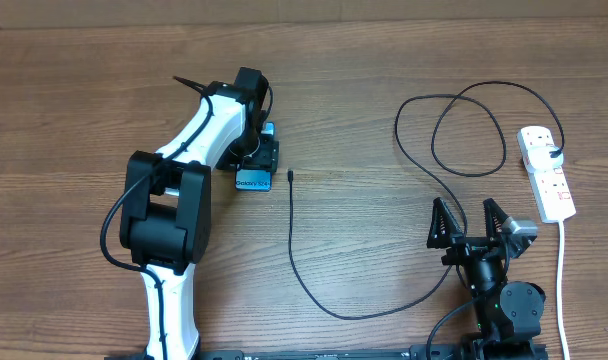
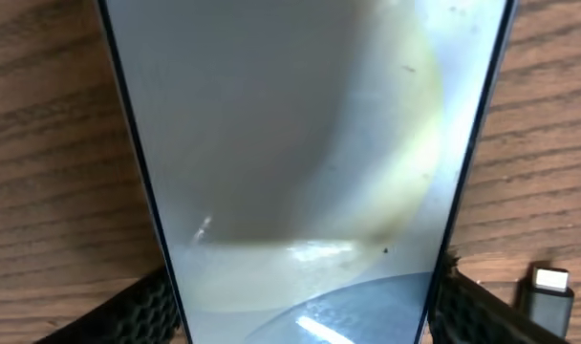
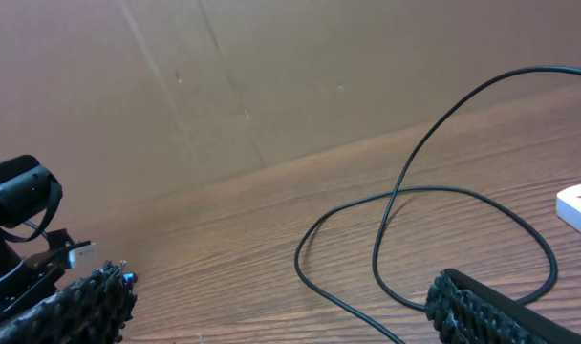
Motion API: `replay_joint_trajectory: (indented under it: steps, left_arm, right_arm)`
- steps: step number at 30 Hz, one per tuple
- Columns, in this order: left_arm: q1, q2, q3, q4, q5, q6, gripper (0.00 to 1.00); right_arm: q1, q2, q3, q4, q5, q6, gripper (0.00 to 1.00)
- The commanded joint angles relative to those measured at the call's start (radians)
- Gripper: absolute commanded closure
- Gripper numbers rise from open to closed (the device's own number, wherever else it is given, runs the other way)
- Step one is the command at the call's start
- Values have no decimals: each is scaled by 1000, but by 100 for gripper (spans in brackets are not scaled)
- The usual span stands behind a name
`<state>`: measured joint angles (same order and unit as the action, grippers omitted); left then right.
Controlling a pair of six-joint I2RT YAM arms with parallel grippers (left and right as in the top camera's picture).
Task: Plug charger to phone and switch on socket
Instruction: 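Lower the left gripper and grasp the phone's bottom edge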
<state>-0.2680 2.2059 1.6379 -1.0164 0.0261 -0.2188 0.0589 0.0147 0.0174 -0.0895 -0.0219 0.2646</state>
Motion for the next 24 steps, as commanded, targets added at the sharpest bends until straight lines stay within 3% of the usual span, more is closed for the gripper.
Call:
replay_joint_trajectory:
  steps: [1,9,11,15,24]
  left_arm:
    - [-8,63,-49,8,17,-98,31]
    - [-5,63,-49,60,-36,-227,32]
    - [-5,63,-49,69,-33,-227,28]
    - [-5,63,-49,80,-35,-227,12]
    - [27,63,-49,182,-37,-223,15]
  right_arm:
    - [-4,-11,-10,5,2,-4,0]
    - [-4,-11,-10,5,2,-4,0]
    - [-4,-11,-10,5,2,-4,0]
    - [-4,-11,-10,5,2,-4,0]
    - [-4,-11,-10,5,2,-4,0]
